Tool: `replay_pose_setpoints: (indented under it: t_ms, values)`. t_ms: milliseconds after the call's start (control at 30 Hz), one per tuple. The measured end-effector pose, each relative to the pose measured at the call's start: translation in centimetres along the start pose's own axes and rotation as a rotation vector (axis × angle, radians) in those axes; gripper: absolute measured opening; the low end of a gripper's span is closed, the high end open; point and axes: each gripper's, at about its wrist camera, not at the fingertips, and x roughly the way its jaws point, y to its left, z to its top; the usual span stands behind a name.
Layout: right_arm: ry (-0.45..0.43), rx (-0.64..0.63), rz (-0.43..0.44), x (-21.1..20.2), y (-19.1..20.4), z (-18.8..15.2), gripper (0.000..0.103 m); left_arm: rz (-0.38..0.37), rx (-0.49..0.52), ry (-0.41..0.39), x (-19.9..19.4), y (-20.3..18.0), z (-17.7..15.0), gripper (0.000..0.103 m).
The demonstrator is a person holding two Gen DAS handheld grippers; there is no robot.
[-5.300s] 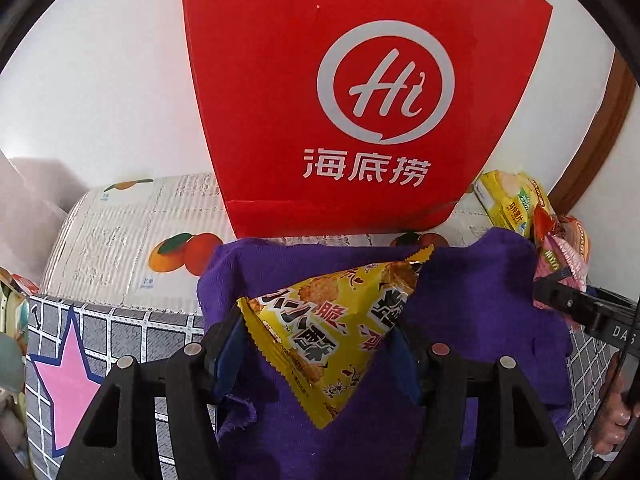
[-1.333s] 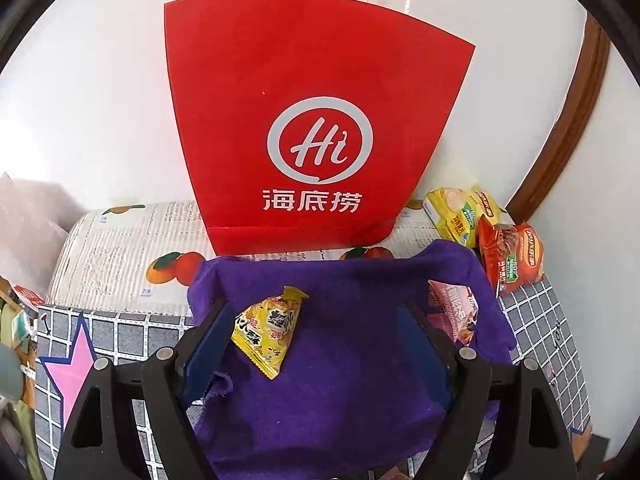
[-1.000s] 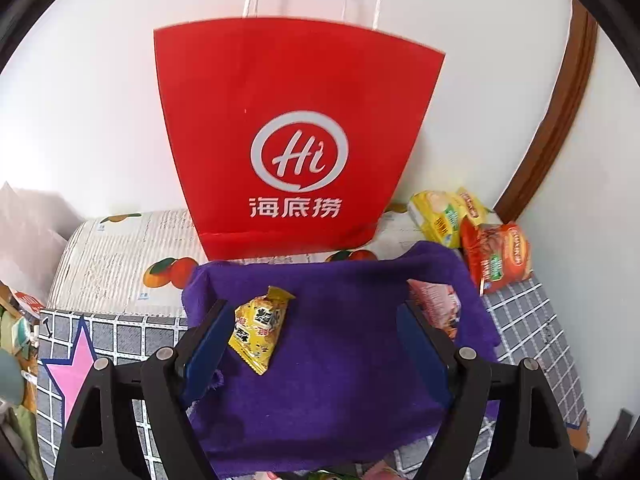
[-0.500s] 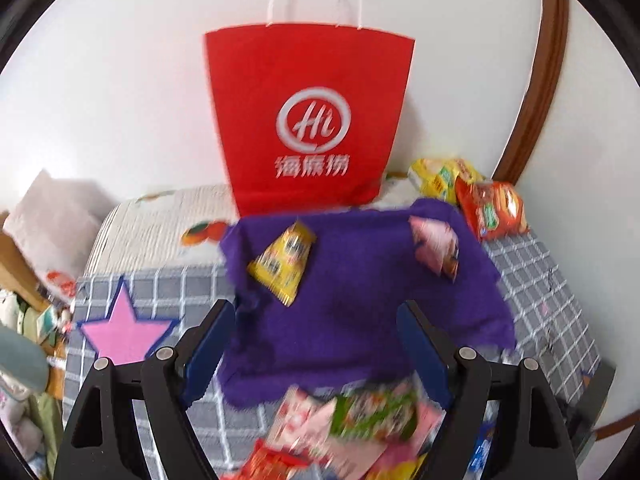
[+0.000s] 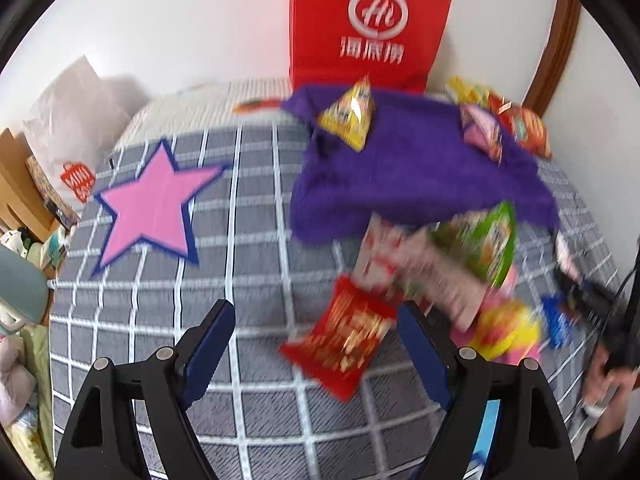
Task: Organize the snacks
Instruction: 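Grasp the pink stick-shaped packet with the right gripper while the left reaches toward the red candy packet, then grasp the red candy packet with the left gripper while the right carries the pink packet toward the towel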
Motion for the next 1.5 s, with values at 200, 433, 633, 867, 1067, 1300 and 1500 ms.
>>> replay_pose_setpoints:
  t_ms: [200, 433, 633, 867, 1067, 1300, 1500]
  values:
    - [-0.001, 0.015, 0.019, -0.1, -0.3, 0.0, 0.025, -0.004, 0.055, 0.007, 1.5, 0.0, -1.5, 0.082]
    - [0.001, -0.002, 0.011, -0.1, -0.1, 0.0, 0.028, -0.024, 0.167, 0.046, 3.6, -2.4, -1.8, 0.082]
    - [0.001, 0.002, 0.021, 0.0, -0.1, 0.0, 0.029, -0.022, 0.161, 0.019, 3.8, -3.0, -2.2, 0.072]
    - [0.004, -0.018, 0.029, 0.1, 0.2, 0.0, 0.038, -0.032, 0.169, 0.001, 3.5, -3.1, -2.6, 0.056]
    - [0.009, -0.052, 0.012, 0.2, 0.9, 0.0, 0.042, -0.052, 0.143, 0.003, 3.8, -3.1, -2.3, 0.061]
    - [-0.002, 0.011, 0.051, 0.0, -0.4, 0.0, 0.029, -0.051, 0.137, 0.009, 3.2, -2.9, -3.2, 0.054]
    - [-0.007, 0.071, 0.088, -0.2, -1.6, -0.1, 0.021, -0.060, 0.098, 0.013, 1.7, -1.9, -3.7, 0.054]
